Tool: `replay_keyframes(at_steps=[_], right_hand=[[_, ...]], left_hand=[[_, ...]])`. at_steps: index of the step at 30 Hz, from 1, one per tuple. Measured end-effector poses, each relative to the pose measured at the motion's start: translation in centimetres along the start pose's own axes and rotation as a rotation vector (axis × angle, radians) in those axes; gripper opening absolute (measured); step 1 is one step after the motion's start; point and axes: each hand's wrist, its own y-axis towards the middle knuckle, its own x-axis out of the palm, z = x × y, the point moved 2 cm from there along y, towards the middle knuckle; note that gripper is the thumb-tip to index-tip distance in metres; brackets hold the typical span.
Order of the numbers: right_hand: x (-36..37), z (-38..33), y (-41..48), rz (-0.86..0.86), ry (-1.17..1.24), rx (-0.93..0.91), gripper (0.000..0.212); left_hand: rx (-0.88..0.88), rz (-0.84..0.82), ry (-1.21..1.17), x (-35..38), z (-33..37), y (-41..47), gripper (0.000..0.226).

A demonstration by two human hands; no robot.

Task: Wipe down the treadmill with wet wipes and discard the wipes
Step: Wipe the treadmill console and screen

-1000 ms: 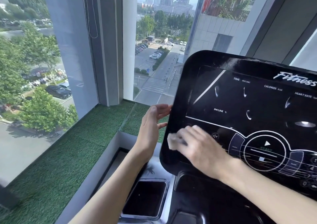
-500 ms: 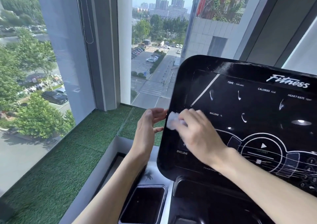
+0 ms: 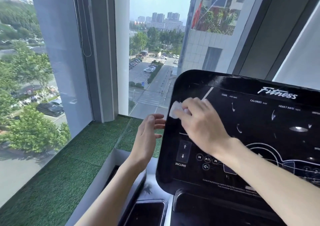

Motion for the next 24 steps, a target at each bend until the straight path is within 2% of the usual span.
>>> replay_keyframes(at_steps=[2,5,13,16,20,22,24], right_hand=[[0.6,-0.7,-1.2,-0.071,-0.034,-0.117,0.029],[1.2,0.2,-1.2,-0.104,-0.055,-0.118,0.032],[-1.9,5.3,5.4,0.095,-0.119,0.288,0.030],[-3.5,5.0,4.5,0.114,0.229,0.376,0.025],[-4.1,2.5,2.0,-0.105,0.795,0.547,0.031],[-4.0,1.9,1.1,0.009,0.965,0.679,0.022],[-3.9,1.7,0.2,0.145,0.954,0.699,0.016]], left_hand=[[0.049,-0.007,0.025,0.4,0.8,0.3,0.045],[0.109,-0.033,0.079,1.3,2.3,1.0,0.044],[0.146,-0.009,0.208,2.5,4.2,2.3,0.025],[0.223,0.024,0.241,2.5,5.6,2.5,0.024],[0.241,-0.123,0.136,3.4,7.0,2.2,0.021],[0.214,-0.174,0.120,4.1,7.1,1.9,0.014],[0.164,-0.146,0.022,4.5,6.8,1.8,0.008]])
